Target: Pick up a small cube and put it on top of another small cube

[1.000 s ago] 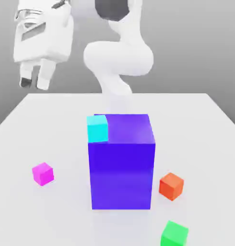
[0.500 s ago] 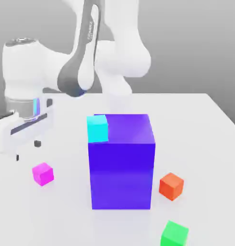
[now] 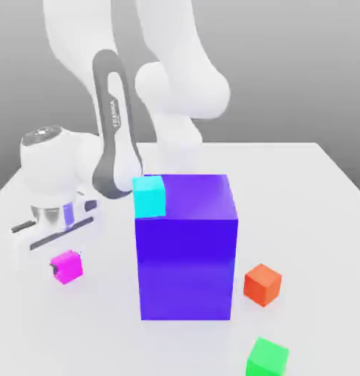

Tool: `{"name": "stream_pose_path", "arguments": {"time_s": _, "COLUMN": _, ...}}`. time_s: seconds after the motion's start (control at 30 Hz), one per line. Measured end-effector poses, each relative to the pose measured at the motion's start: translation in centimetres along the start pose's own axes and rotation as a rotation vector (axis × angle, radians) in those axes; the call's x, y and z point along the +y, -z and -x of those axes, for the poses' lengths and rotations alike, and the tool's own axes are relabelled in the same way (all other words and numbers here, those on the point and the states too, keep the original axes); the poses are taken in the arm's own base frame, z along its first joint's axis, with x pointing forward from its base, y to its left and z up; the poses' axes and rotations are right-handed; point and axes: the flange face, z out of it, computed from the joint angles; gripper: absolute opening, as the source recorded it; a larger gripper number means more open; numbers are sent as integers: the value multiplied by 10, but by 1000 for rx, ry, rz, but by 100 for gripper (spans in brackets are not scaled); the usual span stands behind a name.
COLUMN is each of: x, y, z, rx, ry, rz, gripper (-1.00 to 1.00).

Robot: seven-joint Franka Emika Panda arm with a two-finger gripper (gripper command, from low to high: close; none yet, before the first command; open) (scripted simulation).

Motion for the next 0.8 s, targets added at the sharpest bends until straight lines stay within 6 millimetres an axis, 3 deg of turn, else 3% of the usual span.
{"name": "stream_pose_path", "arguments": {"time_s": 0.07, "x": 0, "y": -2, "z": 0, "rx": 0, "ry": 0, "rz": 0, "gripper": -100}}
{"name": "stream_pose_path", "arguments": {"time_s": 0.3, "x": 0, "y": 51, "z": 0, "rx": 0, "ry": -1, "rz": 0, "gripper": -100}}
{"name": "stream_pose_path", "arguments": {"time_s": 0.37, "x": -4, "y": 59, "z": 12, "rx": 4, "ry": 53, "rz": 13, "gripper": -100}}
{"name": "stream_pose_path", "arguments": {"time_s": 0.53, "x": -21, "y": 64, "z": 60, "rx": 16, "ry": 264, "rz": 69, "gripper": -100}}
{"name": "stream_pose_path", "arguments": {"time_s": 0.6, "x": -14, "y": 65, "z": 93, "rx": 24, "ry": 404, "rz": 87, "gripper": -100}}
{"name": "stream_pose_path", "arguments": {"time_s": 0.7, "x": 27, "y": 68, "z": 152, "rx": 38, "ry": 663, "rz": 102, "gripper": -100}}
{"name": "stream_pose_path", "arguments": {"time_s": 0.8, "x": 87, "y": 73, "z": 204, "rx": 49, "ry": 926, "rz": 110, "gripper": -100}}
